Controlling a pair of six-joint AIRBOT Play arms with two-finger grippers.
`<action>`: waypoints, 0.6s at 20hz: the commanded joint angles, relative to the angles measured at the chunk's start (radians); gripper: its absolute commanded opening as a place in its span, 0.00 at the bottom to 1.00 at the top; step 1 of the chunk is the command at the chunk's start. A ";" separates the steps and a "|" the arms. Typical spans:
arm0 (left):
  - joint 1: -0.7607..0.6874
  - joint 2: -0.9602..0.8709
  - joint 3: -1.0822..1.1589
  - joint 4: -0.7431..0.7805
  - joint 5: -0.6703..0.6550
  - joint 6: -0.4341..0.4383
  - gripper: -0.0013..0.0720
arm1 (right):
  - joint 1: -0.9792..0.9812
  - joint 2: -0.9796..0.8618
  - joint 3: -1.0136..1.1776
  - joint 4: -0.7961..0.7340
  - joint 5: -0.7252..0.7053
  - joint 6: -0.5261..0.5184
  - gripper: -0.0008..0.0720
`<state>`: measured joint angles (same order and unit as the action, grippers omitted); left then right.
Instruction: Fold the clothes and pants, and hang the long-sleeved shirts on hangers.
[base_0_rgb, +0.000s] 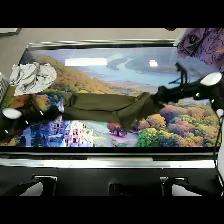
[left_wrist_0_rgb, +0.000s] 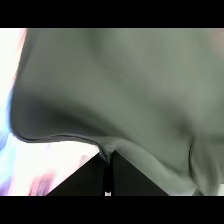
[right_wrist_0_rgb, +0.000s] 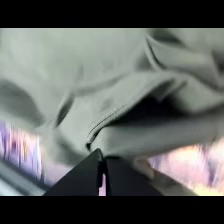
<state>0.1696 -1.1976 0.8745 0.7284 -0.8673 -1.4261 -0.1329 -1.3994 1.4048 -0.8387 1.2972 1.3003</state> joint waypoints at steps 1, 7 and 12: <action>0.000 -0.003 0.401 0.113 -0.042 -0.043 0.03 | 0.005 0.012 0.294 -0.089 -0.083 0.112 0.05; 0.000 0.028 1.130 0.184 -0.220 -0.086 0.03 | 0.005 0.082 0.778 -0.268 0.050 0.332 0.05; -0.001 0.285 1.168 0.462 -0.417 -0.298 0.03 | 0.005 0.382 0.733 -0.314 0.278 0.338 0.05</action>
<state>0.1692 -1.0424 1.9980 1.0222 -1.1584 -1.6112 -0.1284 -1.1587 2.1212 -1.1099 1.4445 1.6104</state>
